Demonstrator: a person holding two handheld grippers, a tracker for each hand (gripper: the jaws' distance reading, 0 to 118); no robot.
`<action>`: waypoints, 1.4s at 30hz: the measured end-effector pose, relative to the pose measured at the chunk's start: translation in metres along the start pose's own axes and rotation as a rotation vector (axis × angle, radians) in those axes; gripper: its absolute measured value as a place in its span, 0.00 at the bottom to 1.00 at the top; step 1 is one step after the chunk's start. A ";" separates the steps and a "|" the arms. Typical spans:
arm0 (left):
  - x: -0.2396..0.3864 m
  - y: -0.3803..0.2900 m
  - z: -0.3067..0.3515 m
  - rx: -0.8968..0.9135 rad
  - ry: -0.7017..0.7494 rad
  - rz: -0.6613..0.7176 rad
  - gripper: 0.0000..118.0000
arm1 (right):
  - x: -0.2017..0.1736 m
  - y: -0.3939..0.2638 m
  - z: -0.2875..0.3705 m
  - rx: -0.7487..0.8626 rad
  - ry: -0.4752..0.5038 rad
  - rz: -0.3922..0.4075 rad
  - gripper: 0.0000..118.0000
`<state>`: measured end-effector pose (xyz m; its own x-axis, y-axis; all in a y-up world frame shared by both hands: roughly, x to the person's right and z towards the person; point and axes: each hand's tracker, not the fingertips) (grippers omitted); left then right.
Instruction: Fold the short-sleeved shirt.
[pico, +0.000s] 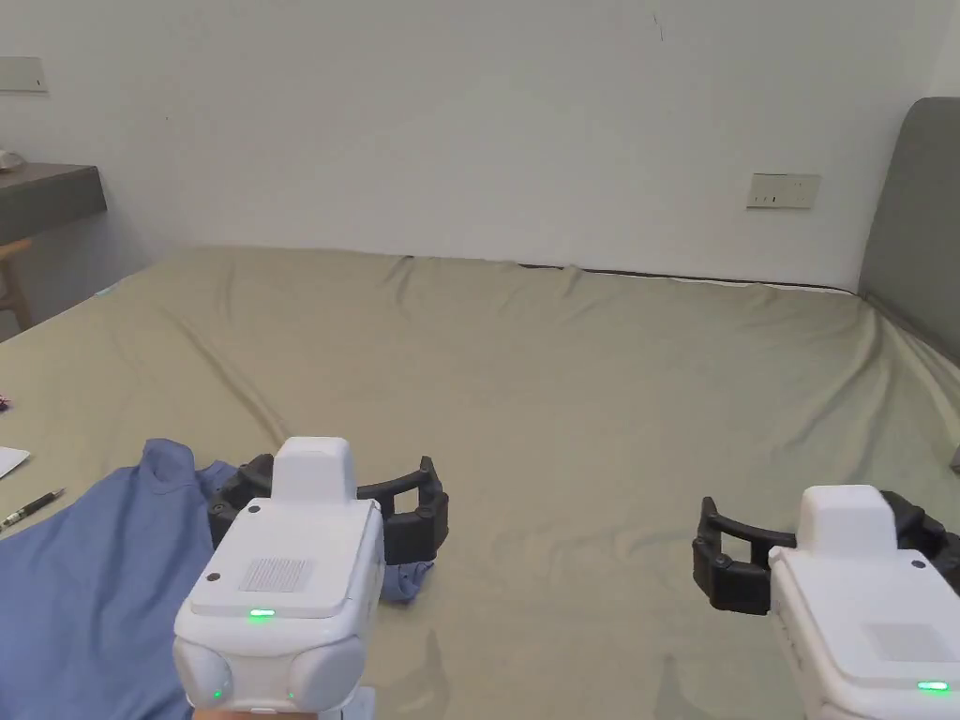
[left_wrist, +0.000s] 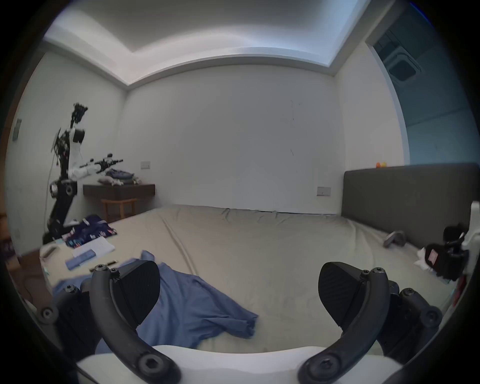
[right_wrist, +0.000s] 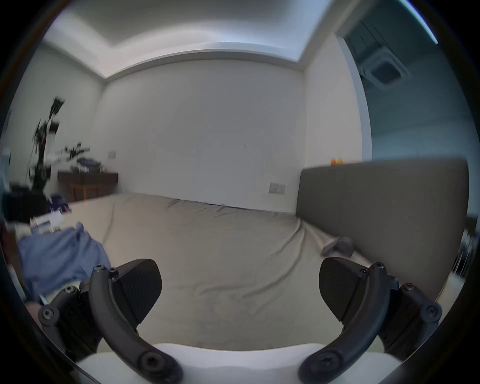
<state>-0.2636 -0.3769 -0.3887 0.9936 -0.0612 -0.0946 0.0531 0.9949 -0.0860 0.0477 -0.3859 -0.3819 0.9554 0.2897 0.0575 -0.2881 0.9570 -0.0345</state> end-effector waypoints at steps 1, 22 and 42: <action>0.008 -0.001 -0.002 -0.005 0.042 -0.129 1.00 | -0.011 0.002 0.002 0.033 -0.016 0.162 1.00; 0.044 -0.067 0.006 -0.041 -0.106 -0.977 0.99 | -0.055 -0.051 0.011 0.100 0.180 0.847 1.00; -0.037 -0.022 -0.008 -0.012 -0.060 0.085 1.00 | 0.032 -0.012 -0.008 -0.074 0.093 -0.285 1.00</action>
<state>-0.3019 -0.3972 -0.3908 0.9987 0.0291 -0.0424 -0.0329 0.9953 -0.0916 0.0828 -0.3886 -0.3873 0.9999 0.0039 -0.0165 -0.0056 0.9946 -0.1032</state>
